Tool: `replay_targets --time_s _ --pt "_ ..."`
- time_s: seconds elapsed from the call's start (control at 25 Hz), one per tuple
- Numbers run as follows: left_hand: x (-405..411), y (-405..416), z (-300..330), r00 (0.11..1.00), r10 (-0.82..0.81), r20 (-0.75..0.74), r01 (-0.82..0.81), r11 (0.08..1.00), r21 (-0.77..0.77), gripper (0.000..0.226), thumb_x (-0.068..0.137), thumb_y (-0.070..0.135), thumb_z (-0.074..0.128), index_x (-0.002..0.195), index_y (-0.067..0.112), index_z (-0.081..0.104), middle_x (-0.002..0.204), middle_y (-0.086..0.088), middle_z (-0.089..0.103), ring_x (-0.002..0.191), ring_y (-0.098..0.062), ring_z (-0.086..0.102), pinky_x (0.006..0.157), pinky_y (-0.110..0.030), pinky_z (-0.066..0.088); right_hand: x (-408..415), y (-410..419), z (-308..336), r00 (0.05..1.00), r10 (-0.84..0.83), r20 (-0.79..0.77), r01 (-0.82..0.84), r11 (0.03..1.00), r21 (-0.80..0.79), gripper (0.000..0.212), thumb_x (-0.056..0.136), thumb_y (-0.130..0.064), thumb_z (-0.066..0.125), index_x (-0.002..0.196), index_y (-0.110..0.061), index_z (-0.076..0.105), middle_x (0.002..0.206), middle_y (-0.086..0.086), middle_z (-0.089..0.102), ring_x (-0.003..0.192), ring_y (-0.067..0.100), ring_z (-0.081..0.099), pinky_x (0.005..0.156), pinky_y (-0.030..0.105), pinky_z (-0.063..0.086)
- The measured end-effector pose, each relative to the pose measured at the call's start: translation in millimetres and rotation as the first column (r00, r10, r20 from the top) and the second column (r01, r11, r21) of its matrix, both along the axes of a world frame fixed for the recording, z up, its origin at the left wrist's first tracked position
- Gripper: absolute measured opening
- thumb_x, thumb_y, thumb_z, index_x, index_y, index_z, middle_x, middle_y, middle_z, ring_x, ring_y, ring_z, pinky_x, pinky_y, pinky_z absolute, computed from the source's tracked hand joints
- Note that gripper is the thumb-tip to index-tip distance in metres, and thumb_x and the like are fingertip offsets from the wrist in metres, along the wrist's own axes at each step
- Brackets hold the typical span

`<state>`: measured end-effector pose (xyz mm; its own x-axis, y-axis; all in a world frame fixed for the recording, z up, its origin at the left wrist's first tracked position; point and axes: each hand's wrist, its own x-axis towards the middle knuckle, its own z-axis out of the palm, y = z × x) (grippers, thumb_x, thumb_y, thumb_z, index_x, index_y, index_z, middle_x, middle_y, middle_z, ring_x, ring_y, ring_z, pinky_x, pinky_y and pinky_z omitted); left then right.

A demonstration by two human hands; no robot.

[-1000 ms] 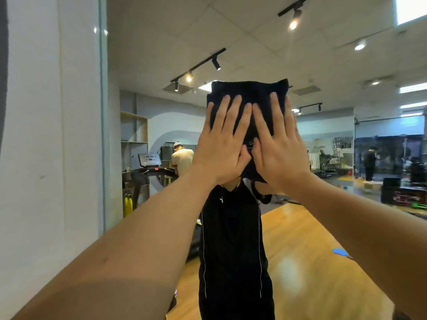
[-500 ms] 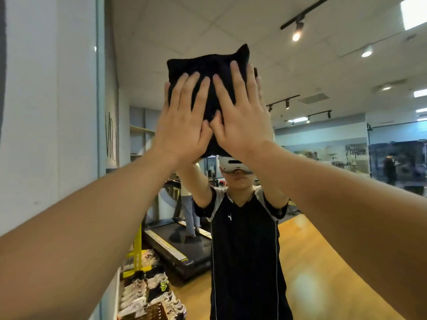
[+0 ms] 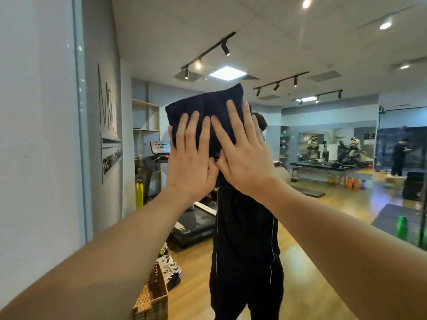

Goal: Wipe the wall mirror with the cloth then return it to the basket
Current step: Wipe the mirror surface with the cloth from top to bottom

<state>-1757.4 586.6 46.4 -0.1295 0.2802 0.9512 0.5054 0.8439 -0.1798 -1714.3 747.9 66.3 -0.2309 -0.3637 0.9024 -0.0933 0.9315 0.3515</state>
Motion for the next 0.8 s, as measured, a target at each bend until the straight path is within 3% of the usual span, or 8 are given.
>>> replay_targets --time_s 0.24,0.44,0.6,0.8 --pt "42 124 4 0.995 -0.091 0.03 0.093 0.994 -0.051 0.077 0.095 0.034 0.039 0.163 0.008 0.013 0.17 -0.019 0.009 0.159 -0.035 0.002 0.126 -0.06 0.012 51 121 -5 0.993 -0.115 -0.015 0.114 0.992 -0.047 0.063 0.111 -0.045 0.017 0.166 -0.014 0.02 0.172 0.021 0.006 0.16 0.041 -0.002 0.129 0.058 0.013" --pt "71 207 84 0.993 -0.114 -0.032 0.111 0.99 -0.081 0.071 0.096 0.038 0.019 0.162 0.011 0.018 0.169 -0.016 0.016 0.158 -0.034 0.009 0.127 -0.058 0.011 79 198 61 0.986 -0.166 -0.021 0.161 0.976 -0.144 0.071 0.108 -0.053 0.005 0.165 -0.014 0.021 0.172 0.021 0.008 0.159 0.044 0.001 0.126 0.062 0.022" --pt "69 179 164 0.998 -0.059 -0.026 0.057 0.995 -0.078 0.082 0.089 0.044 0.0 0.163 0.012 0.015 0.169 -0.016 0.015 0.158 -0.033 0.008 0.128 -0.056 0.006 69 168 134 0.991 -0.127 -0.046 0.116 0.973 -0.199 0.073 0.103 -0.051 0.012 0.165 -0.014 0.021 0.172 0.02 0.007 0.159 0.044 -0.001 0.127 0.062 0.02" --pt "31 108 176 0.989 -0.098 -0.111 0.094 0.995 -0.042 0.073 0.094 0.039 0.018 0.161 0.01 0.023 0.166 -0.017 0.024 0.156 -0.034 0.015 0.128 -0.058 0.011 38 99 145 0.99 -0.095 -0.106 0.074 0.98 -0.182 0.068 0.102 -0.042 0.024 0.164 -0.015 0.026 0.172 0.021 0.012 0.159 0.044 0.002 0.13 0.055 0.004"
